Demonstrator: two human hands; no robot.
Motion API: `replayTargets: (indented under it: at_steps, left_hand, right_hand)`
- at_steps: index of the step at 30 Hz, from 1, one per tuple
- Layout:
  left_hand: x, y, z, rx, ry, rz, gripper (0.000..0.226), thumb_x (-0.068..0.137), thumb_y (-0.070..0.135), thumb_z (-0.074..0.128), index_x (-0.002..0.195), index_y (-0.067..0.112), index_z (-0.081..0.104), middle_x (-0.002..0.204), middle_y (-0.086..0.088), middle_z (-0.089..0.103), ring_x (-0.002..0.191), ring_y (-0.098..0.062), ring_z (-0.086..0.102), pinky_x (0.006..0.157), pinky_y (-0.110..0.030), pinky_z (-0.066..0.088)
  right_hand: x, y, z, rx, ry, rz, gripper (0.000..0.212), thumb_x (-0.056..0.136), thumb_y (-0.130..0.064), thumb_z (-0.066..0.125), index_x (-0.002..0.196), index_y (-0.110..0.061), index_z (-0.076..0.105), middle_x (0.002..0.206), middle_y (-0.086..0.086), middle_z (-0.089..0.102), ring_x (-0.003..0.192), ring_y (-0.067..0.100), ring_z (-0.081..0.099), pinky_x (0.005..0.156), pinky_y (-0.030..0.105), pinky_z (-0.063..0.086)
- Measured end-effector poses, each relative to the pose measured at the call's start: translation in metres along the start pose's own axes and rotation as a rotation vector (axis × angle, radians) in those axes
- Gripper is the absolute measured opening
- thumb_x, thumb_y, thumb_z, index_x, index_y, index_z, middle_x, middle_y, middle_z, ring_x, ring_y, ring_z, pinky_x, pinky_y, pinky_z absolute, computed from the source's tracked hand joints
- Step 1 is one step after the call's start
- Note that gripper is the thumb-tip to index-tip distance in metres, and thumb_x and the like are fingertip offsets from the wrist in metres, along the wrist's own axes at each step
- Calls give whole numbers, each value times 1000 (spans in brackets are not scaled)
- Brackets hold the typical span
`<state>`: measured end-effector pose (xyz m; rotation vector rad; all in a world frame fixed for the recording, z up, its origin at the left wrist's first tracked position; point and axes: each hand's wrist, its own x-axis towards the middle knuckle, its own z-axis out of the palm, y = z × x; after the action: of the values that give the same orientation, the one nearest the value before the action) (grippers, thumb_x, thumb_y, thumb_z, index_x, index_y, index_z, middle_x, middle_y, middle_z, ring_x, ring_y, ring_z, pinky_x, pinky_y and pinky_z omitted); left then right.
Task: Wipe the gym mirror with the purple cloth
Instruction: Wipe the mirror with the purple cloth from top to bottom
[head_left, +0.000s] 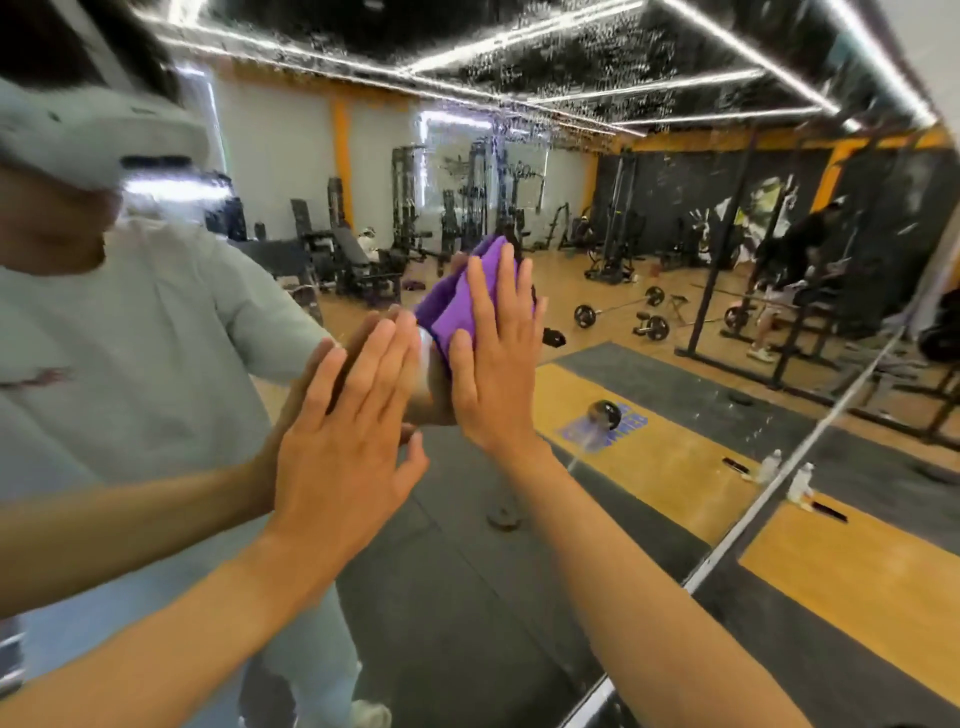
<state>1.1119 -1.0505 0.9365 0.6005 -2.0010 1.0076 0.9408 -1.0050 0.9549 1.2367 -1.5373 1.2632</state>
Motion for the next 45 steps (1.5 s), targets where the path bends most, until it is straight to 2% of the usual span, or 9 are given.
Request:
replayTargets:
  at_steps: [5, 9, 11, 14, 19, 29, 35, 41, 45]
  left_hand:
    - [0, 1, 9, 136, 42, 61, 85, 101, 48, 37, 164, -5, 14, 174, -21, 7, 161, -29, 9, 130, -49, 12]
    - [-2, 2, 10, 145, 70, 57, 85, 102, 50, 38, 165, -3, 16, 174, -21, 9, 162, -30, 11, 129, -46, 18]
    - [-2, 2, 10, 132, 81, 48, 81, 104, 47, 37, 165, -3, 17, 174, -21, 9, 162, -31, 11, 130, -47, 17]
    - [-1, 2, 7, 41, 65, 5, 78, 103, 42, 37, 165, -2, 17, 175, -18, 10, 162, -29, 11, 130, -47, 12]
    - [21, 17, -22, -186, 73, -112, 87, 94, 39, 49, 167, 4, 15, 176, -12, 11, 162, -26, 12, 130, -47, 5]
    - [175, 39, -21, -127, 162, -222, 84, 99, 40, 40, 167, 4, 7, 176, -12, 5, 163, -26, 3, 132, -48, 5]
    - [189, 36, -6, 44, 178, -237, 78, 104, 45, 35, 168, 5, 11, 176, -13, 9, 163, -26, 8, 131, -51, 11]
    - [189, 36, -6, 39, 230, -374, 85, 104, 49, 43, 166, 0, 11, 175, -17, 5, 163, -29, 5, 132, -46, 9]
    - [191, 40, -7, 12, 296, -590, 84, 105, 46, 45, 165, -2, 13, 174, -20, 9, 163, -31, 5, 132, -47, 9]
  right_hand:
    - [42, 99, -26, 65, 164, 462, 65, 107, -46, 20, 165, -17, 24, 174, 5, 10, 161, 23, 3, 129, 52, 6]
    - [63, 100, -35, 98, 187, 718, 70, 102, -45, 15, 166, -17, 15, 174, 7, 5, 161, 26, -2, 128, 54, 3]
    - [59, 60, -27, 79, 145, 585, 64, 105, -42, 18, 166, -23, 10, 175, 1, -2, 161, 23, -7, 128, 54, -1]
    - [43, -1, -13, 14, -11, 133, 58, 110, -36, 27, 165, -28, 8, 172, -7, -10, 160, 20, -12, 129, 50, -6]
    - [80, 14, -37, -125, -157, -269, 59, 109, -40, 31, 164, -23, 19, 174, 5, 5, 162, 26, -2, 129, 56, 3]
    - [199, 170, -97, 15, 21, 150, 57, 109, -49, 20, 164, -34, 14, 175, 1, 6, 161, 22, -1, 129, 57, 8]
    - [216, 184, -89, -40, 43, 224, 64, 107, -45, 17, 167, -24, 9, 175, 4, -4, 161, 26, -8, 129, 53, -3]
    - [251, 102, -77, -137, -18, -470, 60, 111, -43, 26, 167, -24, 16, 174, 6, -1, 161, 31, -2, 128, 58, 1]
    - [252, 60, -68, -151, -13, -607, 60, 111, -43, 29, 166, -23, 20, 174, 9, 10, 161, 32, 3, 127, 60, 6]
